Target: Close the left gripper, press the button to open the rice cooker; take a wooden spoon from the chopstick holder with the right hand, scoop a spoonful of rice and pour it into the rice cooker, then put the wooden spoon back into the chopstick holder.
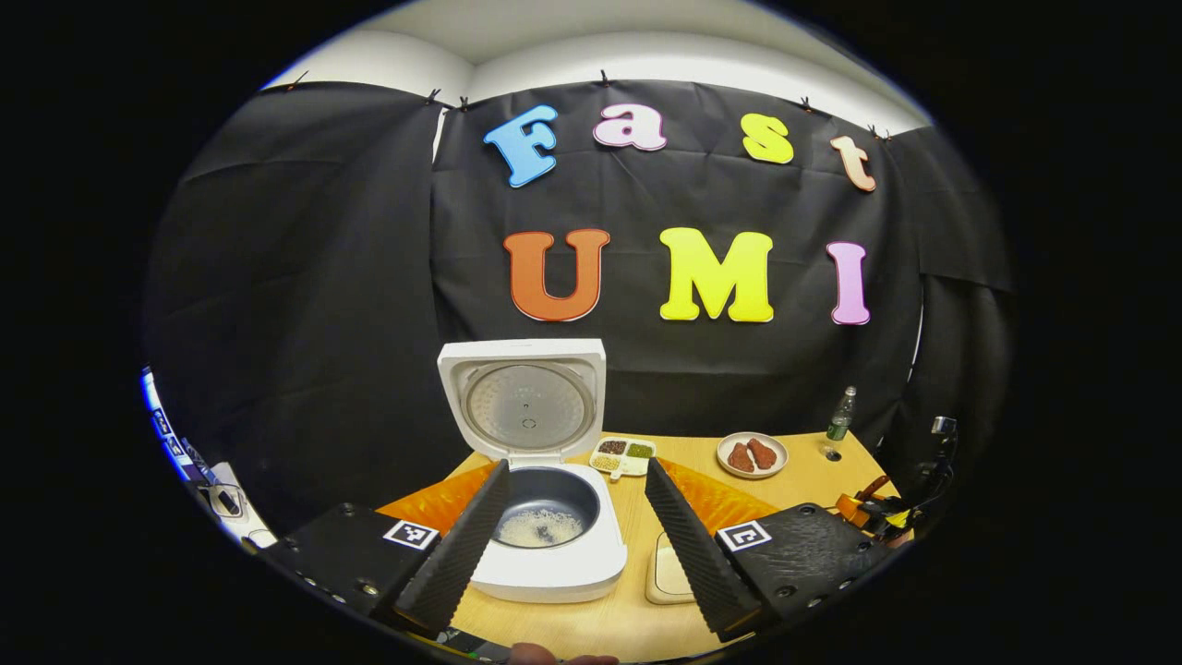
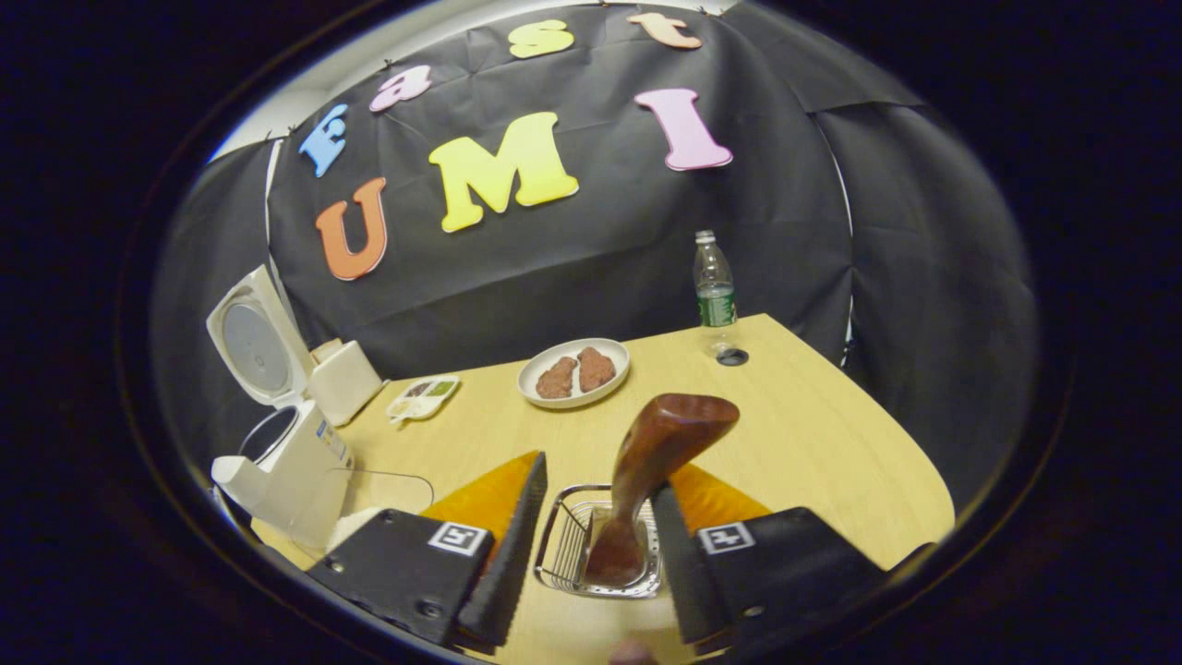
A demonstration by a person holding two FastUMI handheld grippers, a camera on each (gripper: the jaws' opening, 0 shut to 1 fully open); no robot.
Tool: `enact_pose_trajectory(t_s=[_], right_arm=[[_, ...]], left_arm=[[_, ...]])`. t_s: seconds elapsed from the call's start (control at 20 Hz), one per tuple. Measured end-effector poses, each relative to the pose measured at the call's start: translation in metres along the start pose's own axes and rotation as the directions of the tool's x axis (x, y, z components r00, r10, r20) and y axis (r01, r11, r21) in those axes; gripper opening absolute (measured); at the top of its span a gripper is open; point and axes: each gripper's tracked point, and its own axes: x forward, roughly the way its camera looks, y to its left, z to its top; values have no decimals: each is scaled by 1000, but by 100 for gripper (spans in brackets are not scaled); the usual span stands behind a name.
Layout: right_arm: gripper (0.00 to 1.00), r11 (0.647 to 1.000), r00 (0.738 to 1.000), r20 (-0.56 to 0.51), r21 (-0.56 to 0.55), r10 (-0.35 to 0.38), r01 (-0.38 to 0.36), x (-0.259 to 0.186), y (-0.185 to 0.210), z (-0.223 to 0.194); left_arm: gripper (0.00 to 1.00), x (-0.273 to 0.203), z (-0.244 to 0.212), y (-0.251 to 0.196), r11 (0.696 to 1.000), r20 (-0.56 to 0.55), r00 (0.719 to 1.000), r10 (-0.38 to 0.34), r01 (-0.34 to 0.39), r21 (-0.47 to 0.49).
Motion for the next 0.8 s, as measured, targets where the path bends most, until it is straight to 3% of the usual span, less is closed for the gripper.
enact_pose_trajectory(t_s=[0.1, 0.25, 0.4, 0.65, 0.8], right_arm=[[82, 1000, 1000, 0, 23, -4, 4, -8, -2, 8], [83, 998, 997, 57, 29, -55, 54, -26, -12, 38], [100, 996, 990, 109, 14, -88, 87, -52, -14, 70], [100, 991, 972, 201, -27, -122, 130, -104, 1, 118], [100, 990, 964, 232, -31, -126, 137, -132, 16, 139]], left_arm=[[94, 3, 4, -4, 1000, 15, 1000, -17, 17, 0], [95, 8, 12, -8, 998, 43, 998, -51, 52, -22], [94, 13, 18, -6, 996, 71, 995, -76, 79, -42], [94, 29, 27, 19, 993, 109, 990, -88, 96, -75], [94, 45, 40, 39, 995, 129, 988, -85, 92, -46]])
